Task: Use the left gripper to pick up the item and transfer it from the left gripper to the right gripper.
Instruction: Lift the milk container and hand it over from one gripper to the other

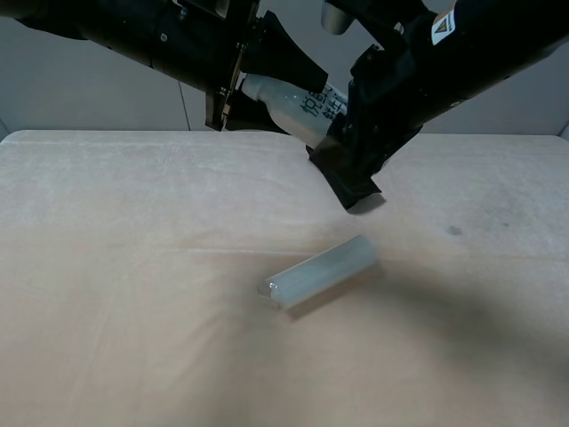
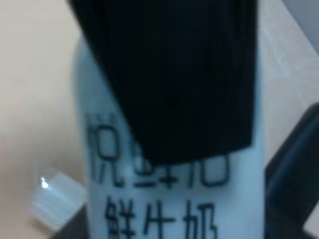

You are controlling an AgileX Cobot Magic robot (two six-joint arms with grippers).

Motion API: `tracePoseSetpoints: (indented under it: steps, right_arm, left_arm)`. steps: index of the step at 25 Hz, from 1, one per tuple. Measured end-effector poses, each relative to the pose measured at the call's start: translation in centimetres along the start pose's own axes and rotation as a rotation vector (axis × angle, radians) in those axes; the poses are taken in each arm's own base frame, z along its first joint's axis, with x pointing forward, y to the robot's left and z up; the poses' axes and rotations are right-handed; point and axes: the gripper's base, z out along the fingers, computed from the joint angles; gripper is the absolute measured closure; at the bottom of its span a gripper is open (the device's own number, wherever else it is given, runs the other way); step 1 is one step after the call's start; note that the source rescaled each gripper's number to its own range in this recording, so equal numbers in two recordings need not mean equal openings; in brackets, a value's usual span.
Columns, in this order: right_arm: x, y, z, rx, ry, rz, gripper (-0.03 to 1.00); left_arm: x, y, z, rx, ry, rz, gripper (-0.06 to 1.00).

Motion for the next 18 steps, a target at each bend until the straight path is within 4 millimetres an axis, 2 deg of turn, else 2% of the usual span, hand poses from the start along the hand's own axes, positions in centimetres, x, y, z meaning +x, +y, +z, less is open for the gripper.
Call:
tracePoseSetpoints:
  steps: [1, 2, 17, 18]
  right_arm:
    - [0.04, -0.09, 0.0, 0.01, 0.004, -0.013, 0.81]
    - [0.05, -0.12, 0.0, 0.015, 0.007, -0.017, 0.9]
    - [0.02, -0.2, -0.02, 0.027, 0.007, 0.005, 0.88]
    - [0.01, -0.2, -0.02, 0.028, 0.007, 0.007, 0.88]
  left_arm:
    - [-0.03, -0.01, 0.0, 0.001, -0.003, -0.001, 0.92]
    - [-0.07, 0.0, 0.0, 0.0, -0.007, -0.003, 0.91]
    - [-0.12, -0.07, -0.01, 0.006, -0.012, -0.011, 0.91]
    - [-0.12, -0.07, -0.01, 0.006, -0.012, -0.02, 0.89]
